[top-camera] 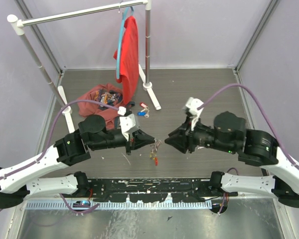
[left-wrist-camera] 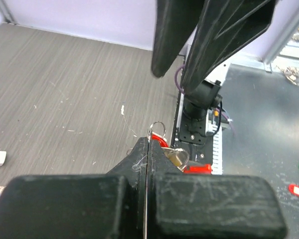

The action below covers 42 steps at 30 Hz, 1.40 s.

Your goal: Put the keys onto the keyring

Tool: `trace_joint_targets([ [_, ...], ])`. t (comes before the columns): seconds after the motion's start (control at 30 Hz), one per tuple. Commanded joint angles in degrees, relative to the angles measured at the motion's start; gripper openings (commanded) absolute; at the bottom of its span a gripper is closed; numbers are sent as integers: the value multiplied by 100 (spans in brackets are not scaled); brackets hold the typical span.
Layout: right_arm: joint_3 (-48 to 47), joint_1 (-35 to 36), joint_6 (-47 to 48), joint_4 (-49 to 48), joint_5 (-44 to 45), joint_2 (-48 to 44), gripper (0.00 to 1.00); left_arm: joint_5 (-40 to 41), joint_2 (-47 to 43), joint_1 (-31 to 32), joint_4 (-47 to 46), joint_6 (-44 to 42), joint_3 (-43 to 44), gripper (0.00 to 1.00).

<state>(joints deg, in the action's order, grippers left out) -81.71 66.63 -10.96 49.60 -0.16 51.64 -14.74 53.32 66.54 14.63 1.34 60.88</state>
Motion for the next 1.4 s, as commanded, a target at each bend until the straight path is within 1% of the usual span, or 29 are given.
trace_joint_targets([
  [0.0,390,-1,-1376,-1077,947,-419,36,644,-144,7,-525,415,-46,0],
  [0.2,648,-1,-2098,-1241,1027,-445,35,777,-196,8,-636,505,-103,0],
  [0.37,765,-1,-2278,-1409,852,-327,35,823,-271,8,-820,577,-188,0],
  [0.67,967,-2,-2428,-1570,980,-371,34,731,-478,8,-1226,778,-425,0],
  [0.77,1000,-1,-2448,-1575,979,-367,31,710,-503,8,-1273,794,-452,0],
  [0.93,1042,-2,-2465,-1615,941,-379,20,683,-528,8,-1289,792,-446,0],
  [1.17,1084,4,-2484,-1685,913,-393,13,672,-551,8,-1292,792,-454,0],
  [1.3,1109,3,-2490,-1726,889,-391,14,672,-562,11,-1288,793,-463,0],
  [1.37,1142,-1,-2478,-1775,878,-415,19,674,-568,8,-1288,795,-472,0],
])
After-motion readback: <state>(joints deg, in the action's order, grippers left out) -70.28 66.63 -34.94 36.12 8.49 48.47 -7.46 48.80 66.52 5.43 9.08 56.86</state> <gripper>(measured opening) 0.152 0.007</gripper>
